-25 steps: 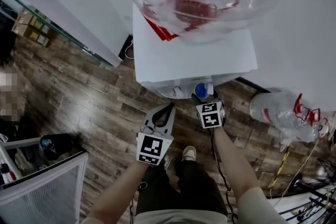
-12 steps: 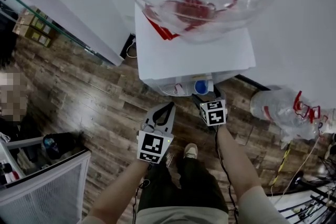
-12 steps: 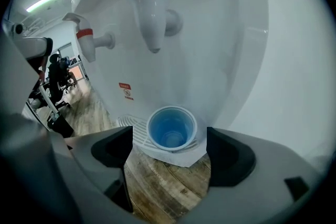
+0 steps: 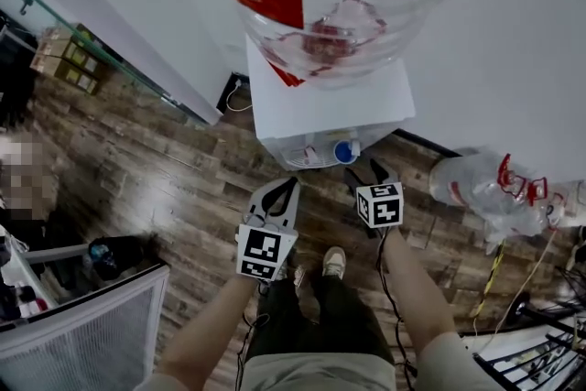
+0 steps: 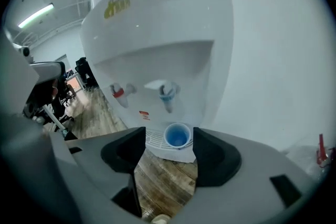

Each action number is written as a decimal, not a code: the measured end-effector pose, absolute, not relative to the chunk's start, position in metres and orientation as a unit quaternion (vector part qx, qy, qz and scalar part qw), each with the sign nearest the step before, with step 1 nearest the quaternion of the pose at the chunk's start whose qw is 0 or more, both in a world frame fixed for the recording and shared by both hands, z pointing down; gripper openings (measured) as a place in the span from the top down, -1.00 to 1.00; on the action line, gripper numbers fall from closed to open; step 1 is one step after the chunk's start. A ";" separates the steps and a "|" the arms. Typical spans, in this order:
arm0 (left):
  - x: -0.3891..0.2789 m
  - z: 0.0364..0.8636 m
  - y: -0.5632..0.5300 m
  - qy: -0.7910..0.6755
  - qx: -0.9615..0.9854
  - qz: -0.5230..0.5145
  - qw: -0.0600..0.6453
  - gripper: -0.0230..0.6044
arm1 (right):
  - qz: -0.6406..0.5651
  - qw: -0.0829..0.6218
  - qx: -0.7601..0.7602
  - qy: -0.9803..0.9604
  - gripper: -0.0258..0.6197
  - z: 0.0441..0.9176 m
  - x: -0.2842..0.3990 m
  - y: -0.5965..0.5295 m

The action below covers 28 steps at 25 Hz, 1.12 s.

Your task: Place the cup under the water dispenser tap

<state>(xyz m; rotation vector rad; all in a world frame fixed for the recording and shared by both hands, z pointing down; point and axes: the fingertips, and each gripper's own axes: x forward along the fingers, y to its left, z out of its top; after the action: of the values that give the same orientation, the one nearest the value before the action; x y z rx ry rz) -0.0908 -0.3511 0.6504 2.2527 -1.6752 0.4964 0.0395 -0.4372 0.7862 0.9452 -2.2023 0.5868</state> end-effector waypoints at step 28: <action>-0.084 0.380 -0.283 -0.551 0.822 0.129 0.070 0.91 | 0.101 0.128 0.382 -0.910 0.77 0.360 0.060 -0.327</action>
<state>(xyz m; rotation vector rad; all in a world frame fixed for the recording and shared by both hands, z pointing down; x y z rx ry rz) -0.0843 -0.2831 0.3798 2.4730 -1.6573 0.3871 0.0598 -0.3268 0.3596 1.1106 -2.6465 0.2928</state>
